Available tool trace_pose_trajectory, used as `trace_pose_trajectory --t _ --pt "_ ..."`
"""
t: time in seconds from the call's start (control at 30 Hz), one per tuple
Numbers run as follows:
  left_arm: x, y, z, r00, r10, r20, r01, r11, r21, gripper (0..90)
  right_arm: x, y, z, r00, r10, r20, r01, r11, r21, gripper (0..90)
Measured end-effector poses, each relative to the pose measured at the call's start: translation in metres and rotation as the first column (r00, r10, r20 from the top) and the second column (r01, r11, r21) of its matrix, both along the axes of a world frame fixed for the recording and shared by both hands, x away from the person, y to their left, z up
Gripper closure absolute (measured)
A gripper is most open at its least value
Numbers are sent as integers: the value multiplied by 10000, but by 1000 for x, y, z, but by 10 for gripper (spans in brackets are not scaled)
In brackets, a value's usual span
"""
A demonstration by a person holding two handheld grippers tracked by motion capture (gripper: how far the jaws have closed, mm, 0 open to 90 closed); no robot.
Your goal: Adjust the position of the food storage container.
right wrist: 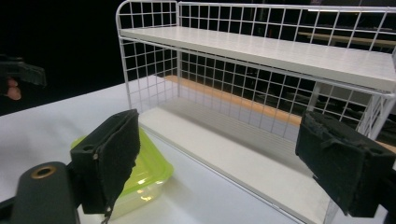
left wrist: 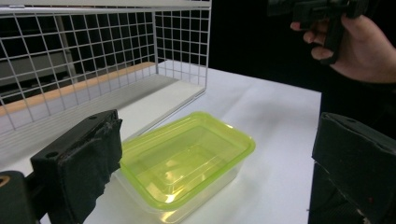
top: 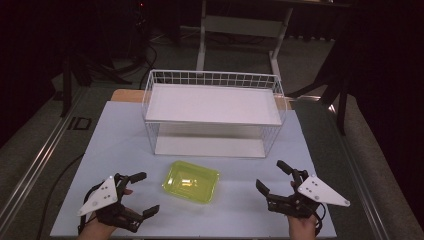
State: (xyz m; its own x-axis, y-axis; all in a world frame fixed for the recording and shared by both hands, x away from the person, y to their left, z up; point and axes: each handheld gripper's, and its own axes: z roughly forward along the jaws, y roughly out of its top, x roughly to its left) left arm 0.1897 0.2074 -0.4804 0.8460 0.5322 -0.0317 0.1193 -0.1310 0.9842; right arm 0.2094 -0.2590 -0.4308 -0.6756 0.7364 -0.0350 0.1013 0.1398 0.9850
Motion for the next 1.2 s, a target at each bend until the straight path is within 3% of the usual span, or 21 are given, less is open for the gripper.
trace_pose_trajectory --t 0.17,0.2,0.23,0.3,0.4,0.53,0.7,0.77,0.8,0.87,0.9,0.93,0.97,1.03,1.07,1.17,1.2 --pt "3 2 7 9999 107 -128 -109 9998 -185 24 0 2 0 10000 64 -34 -64 10000 -35 139" --pt "5 1 13 9992 381 -123 -380 9992 108 23 0 4 0 9999 84 -119 -85 9999 -80 139" --pt "5 1 13 9992 381 -123 -380 9992 108 23 0 5 0 9999 104 -112 -106 9999 -126 139" --pt "4 1 18 9954 935 -219 -919 9936 657 24 0 6 0 9999 90 -78 -91 9999 -145 139" --pt "7 4 20 9951 831 -533 -787 9937 800 27 -2 7 1 9998 150 -89 -151 9998 -127 139" --pt "15 13 22 9908 1161 -691 -1077 9874 1157 82 -4 8 2 9998 212 -43 -213 9997 -125 139" --pt "26 20 18 9925 962 -760 -830 9833 1618 408 -6 6 3 9998 190 30 -190 9998 8 139" --pt "32 20 13 9894 1026 -1032 -828 9800 1810 497 -5 5 3 9997 229 4 -230 9997 85 140" --pt "35 19 10 9866 1199 -1111 -958 9747 2018 545 -5 5 3 9998 223 -5 -223 9997 87 140" --pt "38 19 6 9854 1192 -1215 -916 9731 2112 633 -6 5 3 9998 180 8 -180 9998 60 140" --pt "41 17 2 9831 1341 -1249 -1024 9672 2326 666 -6 3 3 9998 171 58 -171 9998 56 140" --pt "46 16 -5 9795 1287 -1553 -876 9650 2472 707 -6 3 3 9999 154 61 -154 9999 53 140" --pt "49 14 -8 9754 1424 -1684 -930 9579 2718 737 -7 2 3 9999 147 41 -147 9999 78 140" --pt "54 13 -16 9701 1418 -1968 -781 9507 3000 802 -7 1 3 9999 164 29 -165 9998 120 140" --pt "54 13 -16 9701 1418 -1968 -781 9507 3000 846 -7 1 3 9999 164 29 -165 9998 120 140" --pt "64 6 -32 9524 1671 -2550 -576 9199 3879 900 -6 2 2 9997 222 -43 -221 9997 98 140" --pt "66 3 -36 9515 1575 -2644 -418 9173 3960 900 -6 3 1 9997 247 -67 -246 9996 105 140"
